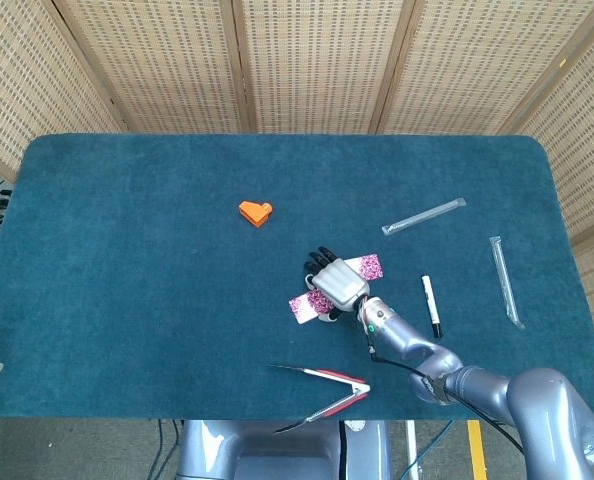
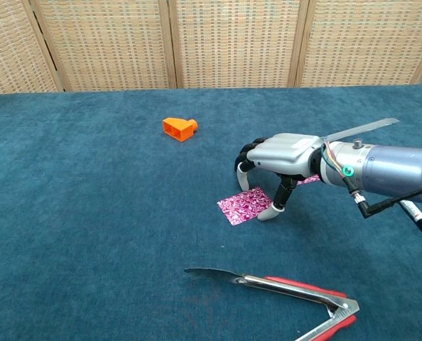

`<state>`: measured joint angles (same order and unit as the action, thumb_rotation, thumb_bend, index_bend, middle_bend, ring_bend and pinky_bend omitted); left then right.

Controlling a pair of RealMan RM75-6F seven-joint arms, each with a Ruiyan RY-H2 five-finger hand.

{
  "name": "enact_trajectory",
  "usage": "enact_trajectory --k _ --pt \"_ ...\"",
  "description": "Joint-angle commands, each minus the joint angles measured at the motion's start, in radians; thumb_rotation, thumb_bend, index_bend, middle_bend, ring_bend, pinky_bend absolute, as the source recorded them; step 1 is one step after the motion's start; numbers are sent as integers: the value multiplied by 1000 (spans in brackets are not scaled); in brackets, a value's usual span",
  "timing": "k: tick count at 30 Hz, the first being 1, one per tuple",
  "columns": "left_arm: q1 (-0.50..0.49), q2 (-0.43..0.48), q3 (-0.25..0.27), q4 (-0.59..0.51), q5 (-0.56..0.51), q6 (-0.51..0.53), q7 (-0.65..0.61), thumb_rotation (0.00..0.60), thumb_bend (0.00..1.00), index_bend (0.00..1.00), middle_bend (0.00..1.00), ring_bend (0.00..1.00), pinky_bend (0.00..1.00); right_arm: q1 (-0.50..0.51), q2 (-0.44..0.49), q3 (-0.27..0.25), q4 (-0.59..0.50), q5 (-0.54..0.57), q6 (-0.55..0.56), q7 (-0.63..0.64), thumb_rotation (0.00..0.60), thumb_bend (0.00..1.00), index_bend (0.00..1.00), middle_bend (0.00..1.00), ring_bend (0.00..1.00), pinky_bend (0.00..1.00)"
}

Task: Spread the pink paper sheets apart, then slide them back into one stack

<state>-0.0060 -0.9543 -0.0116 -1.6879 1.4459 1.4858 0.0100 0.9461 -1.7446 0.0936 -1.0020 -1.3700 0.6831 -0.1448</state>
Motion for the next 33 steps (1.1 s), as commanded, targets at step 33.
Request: enact_trajectory --k 33 --pt "1 1 -2 0 1 2 0 600 26 100 0 0 0 -20 20 -6 -15 1 9 15 600 440 463 218 0 0"
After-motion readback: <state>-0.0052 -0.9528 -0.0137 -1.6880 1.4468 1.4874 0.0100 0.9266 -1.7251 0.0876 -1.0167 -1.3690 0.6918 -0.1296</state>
